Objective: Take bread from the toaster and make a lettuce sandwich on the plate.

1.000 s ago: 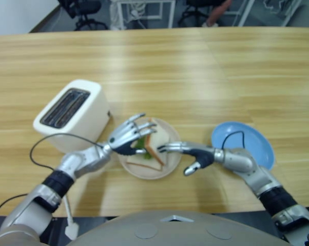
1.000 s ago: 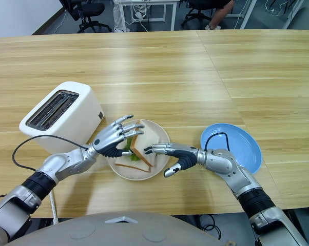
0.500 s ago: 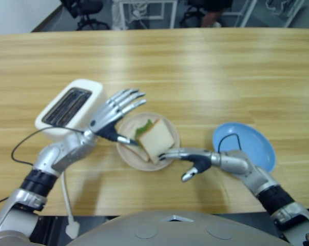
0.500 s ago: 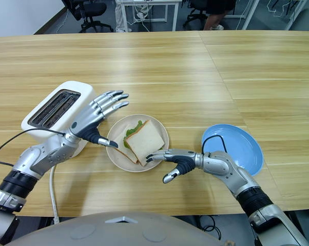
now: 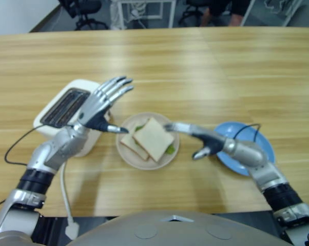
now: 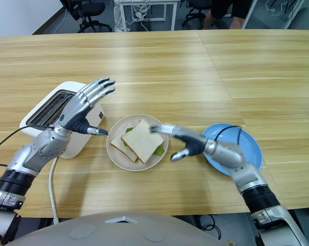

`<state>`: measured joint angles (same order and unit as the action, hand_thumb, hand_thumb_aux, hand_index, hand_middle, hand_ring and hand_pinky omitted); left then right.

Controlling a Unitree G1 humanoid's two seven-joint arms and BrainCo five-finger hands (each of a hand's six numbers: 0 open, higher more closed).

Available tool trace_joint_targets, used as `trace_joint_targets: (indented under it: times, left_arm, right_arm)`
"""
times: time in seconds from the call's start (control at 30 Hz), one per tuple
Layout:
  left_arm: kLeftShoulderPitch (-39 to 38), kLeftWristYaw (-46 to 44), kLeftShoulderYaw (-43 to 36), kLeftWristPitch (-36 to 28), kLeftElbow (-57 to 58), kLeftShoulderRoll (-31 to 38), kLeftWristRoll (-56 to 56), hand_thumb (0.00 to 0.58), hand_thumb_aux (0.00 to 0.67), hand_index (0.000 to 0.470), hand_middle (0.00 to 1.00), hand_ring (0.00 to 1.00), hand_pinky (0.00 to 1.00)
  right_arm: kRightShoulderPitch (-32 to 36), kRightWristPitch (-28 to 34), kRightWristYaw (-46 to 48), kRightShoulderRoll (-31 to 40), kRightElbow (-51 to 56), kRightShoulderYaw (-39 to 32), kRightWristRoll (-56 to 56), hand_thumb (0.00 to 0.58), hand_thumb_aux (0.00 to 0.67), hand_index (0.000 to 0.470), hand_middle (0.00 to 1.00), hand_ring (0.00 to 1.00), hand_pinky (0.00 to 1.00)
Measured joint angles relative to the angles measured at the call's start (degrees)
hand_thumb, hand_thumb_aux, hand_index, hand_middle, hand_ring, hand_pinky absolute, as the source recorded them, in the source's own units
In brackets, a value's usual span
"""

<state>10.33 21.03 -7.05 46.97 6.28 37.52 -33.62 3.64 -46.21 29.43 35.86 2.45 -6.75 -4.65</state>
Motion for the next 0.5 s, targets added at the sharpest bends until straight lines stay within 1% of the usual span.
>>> trace_joint_targets:
  times: [0.1, 0.17, 0.2, 0.23, 0.27, 0.3, 0.33, 0.37, 0.4, 0.43, 0.47, 0.5]
  left_arm:
    - [-0.60, -3.06, 0.57, 0.88, 0.14, -0.11, 5.11, 0.000, 0.000, 0.000, 0.00, 0.00, 0.00]
    - [-0.94, -6.35, 0.57, 1.29, 0.37, -0.07, 9.39, 0.000, 0.000, 0.000, 0.00, 0.00, 0.00]
    - [-1.52, -9.37, 0.08, 1.41, 0.32, 0.27, 12.93, 0.000, 0.000, 0.000, 0.00, 0.00, 0.00]
    - [-2.70, -13.02, -0.73, 1.33, 0.24, 1.03, 16.55, 0.112, 0.068, 0.047, 0.00, 0.00, 0.00]
    - [-3.86, -15.79, -1.57, 1.08, 0.27, 2.02, 18.66, 0.496, 0.415, 0.285, 0.05, 0.05, 0.05]
    - [-5.36, -19.68, -2.66, 0.87, 0.36, 3.33, 21.17, 0.580, 0.670, 0.460, 0.45, 0.45, 0.45]
    - [-6.95, -23.68, -3.91, 0.81, 0.66, 4.74, 23.13, 0.580, 0.670, 0.460, 0.98, 0.98, 0.98]
    - [-8.02, -26.41, -4.84, 0.82, 1.21, 5.63, 24.01, 0.580, 0.670, 0.460, 1.00, 1.00, 1.00]
    - [-9.49, -29.80, -5.93, 1.01, 1.87, 6.80, 25.44, 0.580, 0.670, 0.460, 1.00, 1.00, 1.00]
    - [-11.10, -33.12, -7.14, 1.16, 2.41, 8.16, 26.36, 0.580, 0.670, 0.460, 1.00, 1.00, 1.00]
    - [-12.76, -36.13, -8.42, 1.42, 3.00, 9.47, 26.97, 0.580, 0.670, 0.460, 1.00, 1.00, 1.00]
    - [-13.90, -38.50, -9.24, 1.42, 3.30, 10.02, 27.66, 0.580, 0.670, 0.460, 1.00, 1.00, 1.00]
  right_arm:
    - [-1.21, 0.61, 0.01, 0.16, -3.81, 3.36, -7.62, 0.000, 0.000, 0.000, 0.00, 0.00, 0.00]
    - [-3.32, 1.68, 1.01, 0.50, -6.11, 4.35, -11.36, 0.000, 0.000, 0.000, 0.00, 0.00, 0.00]
    - [-4.52, 2.36, 2.07, 0.98, -6.45, 4.55, -12.83, 0.000, 0.000, 0.000, 0.00, 0.00, 0.00]
    - [-6.08, 3.09, 3.31, 1.70, -6.59, 4.64, -13.60, 0.000, 0.000, 0.000, 0.00, 0.00, 0.00]
    - [-7.28, 3.52, 4.30, 2.38, -6.38, 4.64, -13.69, 0.000, 0.000, 0.000, 0.00, 0.00, 0.00]
    - [-8.36, 3.56, 5.34, 2.97, -5.04, 4.67, -13.23, 0.000, 0.000, 0.000, 0.00, 0.00, 0.00]
    - [-9.38, 3.43, 6.13, 3.32, -2.95, 4.74, -11.68, 0.000, 0.000, 0.000, 0.00, 0.00, 0.00]
    - [-10.11, 3.37, 6.66, 3.45, -1.27, 4.74, -10.34, 0.000, 0.000, 0.000, 0.00, 0.00, 0.00]
    - [-10.95, 2.99, 7.18, 3.45, 0.97, 4.62, -8.45, 0.000, 0.000, 0.000, 0.00, 0.00, 0.00]
    - [-11.96, 2.68, 7.72, 3.50, 2.89, 4.44, -6.83, 0.536, 0.486, 0.334, 0.91, 0.91, 0.91]
    - [-12.92, 2.46, 8.26, 3.51, 4.61, 4.21, -5.64, 0.580, 0.670, 0.460, 1.00, 1.00, 1.00]
    - [-13.18, 2.24, 8.71, 3.49, 5.60, 4.06, -4.92, 0.580, 0.670, 0.460, 1.00, 1.00, 1.00]
